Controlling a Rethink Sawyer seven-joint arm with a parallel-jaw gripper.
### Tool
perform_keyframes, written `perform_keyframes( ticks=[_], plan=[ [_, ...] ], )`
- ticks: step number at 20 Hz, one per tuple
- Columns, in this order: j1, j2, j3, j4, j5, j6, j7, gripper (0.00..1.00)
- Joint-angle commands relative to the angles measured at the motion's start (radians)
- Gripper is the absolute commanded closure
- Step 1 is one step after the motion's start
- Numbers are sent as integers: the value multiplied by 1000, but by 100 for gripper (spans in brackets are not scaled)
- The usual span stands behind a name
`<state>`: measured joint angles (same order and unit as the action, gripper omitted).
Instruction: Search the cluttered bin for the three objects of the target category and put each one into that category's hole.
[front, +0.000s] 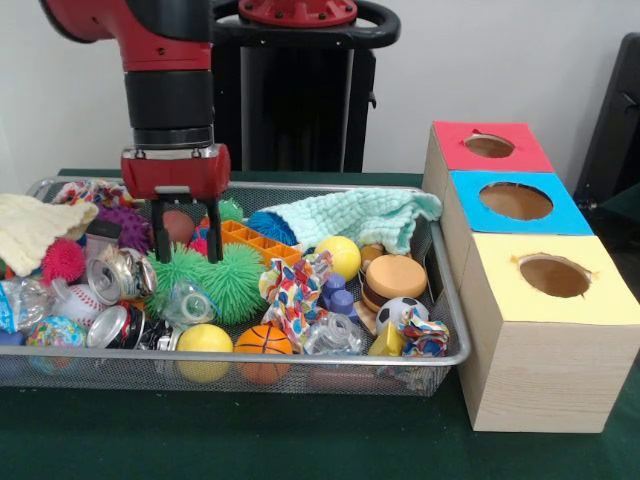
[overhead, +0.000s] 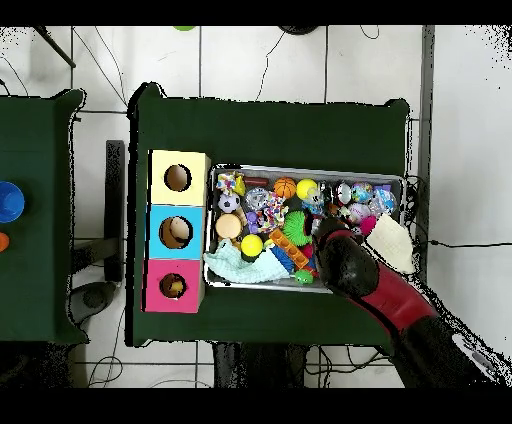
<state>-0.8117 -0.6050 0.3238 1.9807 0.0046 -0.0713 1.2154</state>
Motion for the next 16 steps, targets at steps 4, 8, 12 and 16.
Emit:
perform_keyframes(
  ticks=[4, 8, 12, 16],
  plan=[
    [-36, 39, 209, 50, -79, -188, 299, 0],
    [-32, 43, 217, 59, -76, -207, 314, 0],
    [-26, 70, 220, 68, -64, -207, 322, 0],
    [2, 62, 203, 86, -27, -209, 343, 0]
  ],
)
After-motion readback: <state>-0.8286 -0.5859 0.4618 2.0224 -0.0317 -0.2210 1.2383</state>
